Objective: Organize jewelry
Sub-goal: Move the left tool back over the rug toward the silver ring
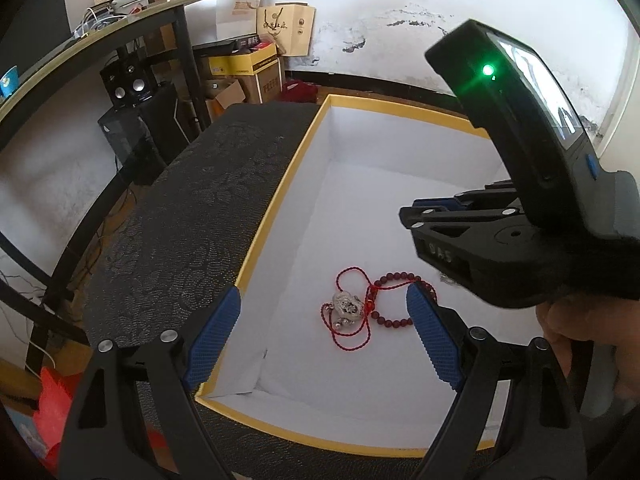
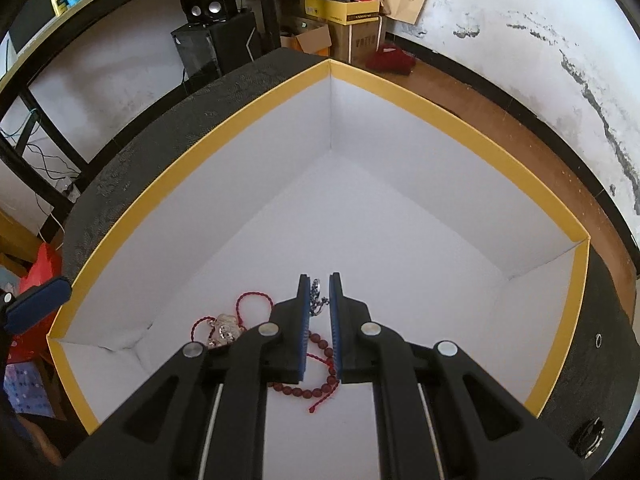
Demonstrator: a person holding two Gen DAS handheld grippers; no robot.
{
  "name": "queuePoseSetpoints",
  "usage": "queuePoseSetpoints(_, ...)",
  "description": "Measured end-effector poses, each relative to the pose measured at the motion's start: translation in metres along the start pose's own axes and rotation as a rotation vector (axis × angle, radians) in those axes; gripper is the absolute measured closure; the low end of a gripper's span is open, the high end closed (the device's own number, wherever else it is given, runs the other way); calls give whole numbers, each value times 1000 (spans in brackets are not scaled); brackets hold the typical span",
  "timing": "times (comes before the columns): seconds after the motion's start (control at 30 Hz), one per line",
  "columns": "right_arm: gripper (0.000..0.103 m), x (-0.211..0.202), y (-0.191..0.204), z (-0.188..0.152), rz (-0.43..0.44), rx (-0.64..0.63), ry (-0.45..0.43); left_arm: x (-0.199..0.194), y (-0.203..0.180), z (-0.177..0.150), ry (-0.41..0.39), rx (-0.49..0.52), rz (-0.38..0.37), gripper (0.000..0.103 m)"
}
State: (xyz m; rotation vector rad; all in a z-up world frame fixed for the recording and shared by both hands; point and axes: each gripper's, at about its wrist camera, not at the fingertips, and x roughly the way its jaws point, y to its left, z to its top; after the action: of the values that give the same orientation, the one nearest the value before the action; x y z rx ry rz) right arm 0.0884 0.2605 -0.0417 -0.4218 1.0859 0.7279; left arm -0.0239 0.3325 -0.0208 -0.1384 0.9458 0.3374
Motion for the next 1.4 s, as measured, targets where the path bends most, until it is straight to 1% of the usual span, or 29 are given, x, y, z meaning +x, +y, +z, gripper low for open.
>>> queuePoseSetpoints(0.03, 82, 0, 0, 2, -1, 4, -1, 0, 1, 0, 0, -2, 1, 20)
queuePoseSetpoints(0.07, 46, -1, -3, 2, 0, 15, -6, 0, 3, 1, 0, -8, 3, 20)
queuePoseSetpoints(0.13, 8, -9, -9, 3, 23, 42, -42, -1, 5, 2, -2, -14, 3, 20)
queuePoseSetpoints(0.17, 8, -14, -11, 4, 38, 53, -66, -1, 6, 2, -3, -16, 5, 20)
queuePoseSetpoints(0.27, 8, -26, -19, 5, 37, 71, -87, -2, 6, 2, -10, -20, 4, 20)
queuePoseSetpoints(0.37, 8, -46, -28, -2, 33, 85, -121, -4, 5, 4, -19, -27, -1, 20)
queuePoseSetpoints(0.43, 7, -66, -36, -11, 1, 85, -164, -5, 0, 6, -28, -27, 0, 19)
queuePoseSetpoints(0.47, 7, -77, -41, -19, -13, 87, -188, -7, -2, 6, -31, -26, -1, 15)
queuePoseSetpoints(0.5, 7, -84, -46, -26, -21, 92, -202, -8, -5, 7, -38, -26, -5, 13)
queuePoseSetpoints(0.6, 7, -119, -72, -64, -46, 153, -264, -14, -20, 10, -62, -11, -18, 9)
queuePoseSetpoints(0.63, 7, -126, -79, -74, -60, 169, -275, -16, -29, 12, -70, 1, -24, 7)
queuePoseSetpoints(0.73, 7, -147, -108, -112, -148, 224, -301, -17, -55, 15, -80, 42, -29, 6)
queuePoseSetpoints(0.8, 7, -158, -130, -135, -202, 261, -299, -18, -71, 17, -81, 66, -44, 6)
queuePoseSetpoints(1.0, 7, -177, -181, -197, -302, 357, -316, -19, -131, 21, -86, 148, -92, 6)
queuePoseSetpoints(1.3, 7, -197, -243, -256, -402, 440, -312, -14, -223, 18, -82, 250, -165, 6)
queuePoseSetpoints(1.4, 7, -201, -258, -273, -413, 466, -307, -12, -252, 17, -77, 274, -196, 6)
